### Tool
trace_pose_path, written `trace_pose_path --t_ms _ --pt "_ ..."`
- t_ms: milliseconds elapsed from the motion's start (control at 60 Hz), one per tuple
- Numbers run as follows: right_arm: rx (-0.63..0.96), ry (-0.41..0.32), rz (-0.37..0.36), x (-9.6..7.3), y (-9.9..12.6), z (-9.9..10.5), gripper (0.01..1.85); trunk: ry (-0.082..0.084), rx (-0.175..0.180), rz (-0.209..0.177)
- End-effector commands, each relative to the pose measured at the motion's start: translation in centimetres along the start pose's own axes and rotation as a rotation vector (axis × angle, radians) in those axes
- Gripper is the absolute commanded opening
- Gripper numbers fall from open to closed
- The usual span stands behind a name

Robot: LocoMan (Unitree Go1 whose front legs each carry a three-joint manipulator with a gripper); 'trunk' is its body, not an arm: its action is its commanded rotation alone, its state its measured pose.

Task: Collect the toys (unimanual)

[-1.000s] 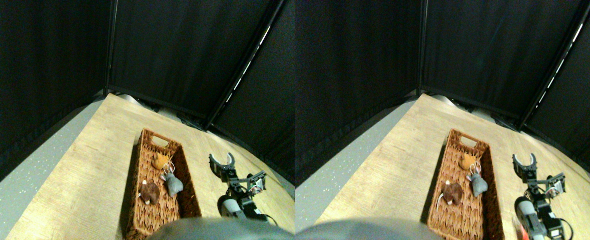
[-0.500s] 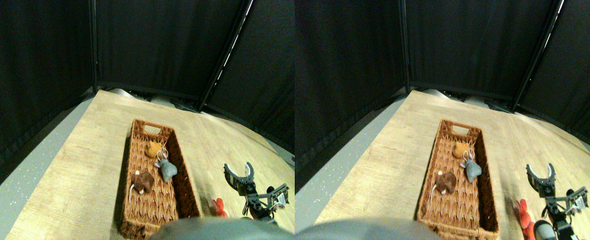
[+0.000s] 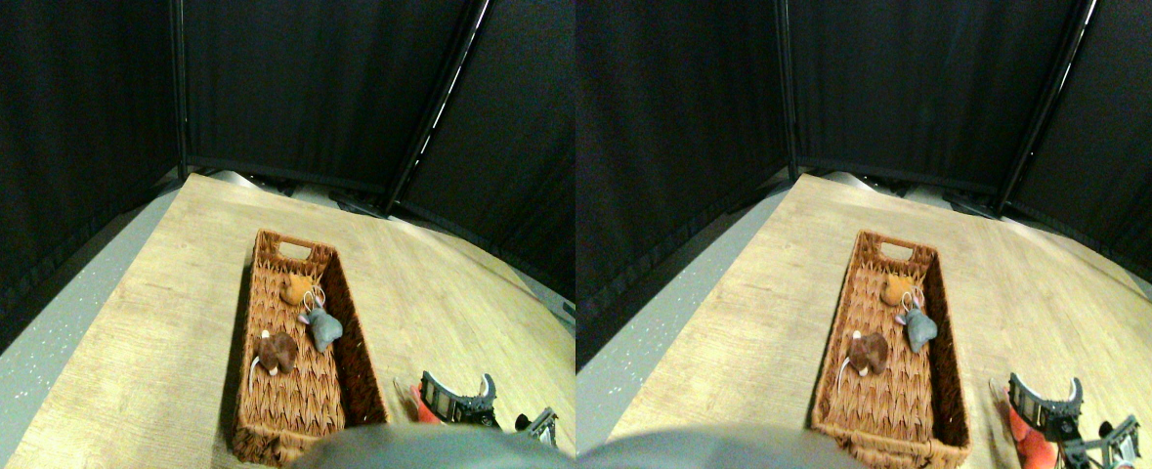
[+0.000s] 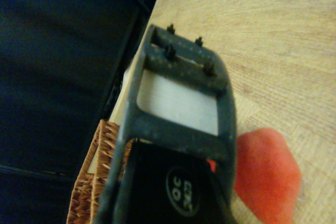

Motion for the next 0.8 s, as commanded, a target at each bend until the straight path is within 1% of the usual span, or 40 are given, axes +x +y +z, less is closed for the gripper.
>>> trace_pose_path --t_ms 17,83,100,183,233,300,333,350,367,467,533,617,667,800 --pt "0.000 0.015 -0.024 -0.3 -0.2 -0.2 0.93 0.022 -0.030 0.010" --pt "0.012 0.014 -0.039 -0.3 -0.7 -0.1 0.95 0.023 -0.030 0.009" --pt "0.026 0.010 -0.052 -0.3 -0.9 -0.1 0.95 0.023 -0.030 0.009" --pt "0.064 0.006 -0.068 -0.3 -1.8 0.1 0.92 0.026 -0.032 0.008" --pt "0.088 0.007 -0.097 -0.3 -2.5 0.2 0.90 0.029 -0.035 0.012" --pt "0.098 0.013 -0.101 -0.3 -3.2 0.3 0.86 0.031 -0.038 0.015" --pt "0.096 0.011 -0.103 -0.3 -3.5 0.4 0.86 0.031 -0.038 0.015" --pt "0.119 0.005 -0.117 -0.3 -4.0 0.5 0.87 0.032 -0.037 0.016" --pt "0.119 0.005 -0.117 -0.3 -4.0 0.5 0.87 0.036 -0.036 0.015" --pt "0.120 -0.006 -0.175 -0.6 -5.1 0.7 0.93 0.039 -0.036 0.013" --pt "0.139 -0.005 -0.183 -0.5 -5.7 0.8 0.93 0.040 -0.036 0.014" --pt "0.162 -0.011 -0.214 -0.4 -6.4 0.8 0.95 0.043 -0.034 0.017" --pt "0.177 0.001 -0.218 -0.2 -7.0 0.8 0.94 0.043 -0.034 0.017" --pt "0.211 0.005 -0.230 -0.2 -7.8 0.6 0.94 0.045 -0.034 0.022"
